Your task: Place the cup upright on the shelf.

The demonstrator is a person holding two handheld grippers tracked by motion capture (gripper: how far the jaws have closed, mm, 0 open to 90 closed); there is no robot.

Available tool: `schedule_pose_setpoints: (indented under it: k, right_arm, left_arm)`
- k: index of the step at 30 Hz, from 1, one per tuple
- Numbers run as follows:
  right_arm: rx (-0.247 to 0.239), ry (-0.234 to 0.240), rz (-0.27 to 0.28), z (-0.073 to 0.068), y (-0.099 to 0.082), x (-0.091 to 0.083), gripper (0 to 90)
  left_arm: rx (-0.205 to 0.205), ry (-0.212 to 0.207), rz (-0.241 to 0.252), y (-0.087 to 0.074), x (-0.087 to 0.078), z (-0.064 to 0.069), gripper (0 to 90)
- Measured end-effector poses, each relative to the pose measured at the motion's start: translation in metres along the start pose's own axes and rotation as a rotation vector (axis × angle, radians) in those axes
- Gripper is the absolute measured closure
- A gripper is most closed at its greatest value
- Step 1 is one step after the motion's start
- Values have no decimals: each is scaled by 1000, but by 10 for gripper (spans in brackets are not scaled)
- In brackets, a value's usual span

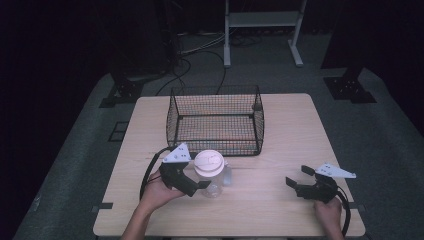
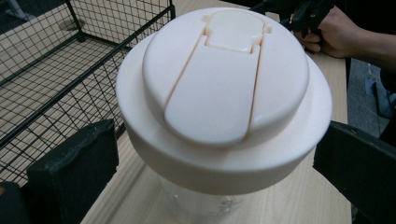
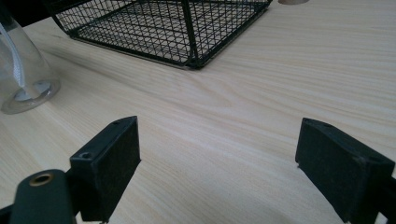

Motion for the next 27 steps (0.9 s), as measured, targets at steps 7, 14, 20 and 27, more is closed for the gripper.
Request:
schedule_pose_setpoints:
  k: [7, 14, 20, 27]
  right_arm:
    - [1, -2, -2, 0, 0, 0, 129]
    - [0, -2, -3, 0, 0, 0, 129]
    - [-1, 0, -3, 0, 0, 0, 129]
    - [-1, 0, -2, 0, 0, 0, 129]
  left_arm:
    - [10, -16, -19, 0, 6, 1, 0]
    - [30, -29, -29, 7, 9, 3, 0]
    - [36, -42, -56, 8, 16, 4, 0]
    - [36, -49, -77, 8, 22, 3, 13]
Point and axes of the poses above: each handheld gripper's, and its own axes: x roughly forward along the jaws, y roughly out of its top, z roughly to its right, the point moved 9 cm from there along x, roughly forward along the jaws, and after that the axes turned 12 degrees about y, right-handed, at the moved point
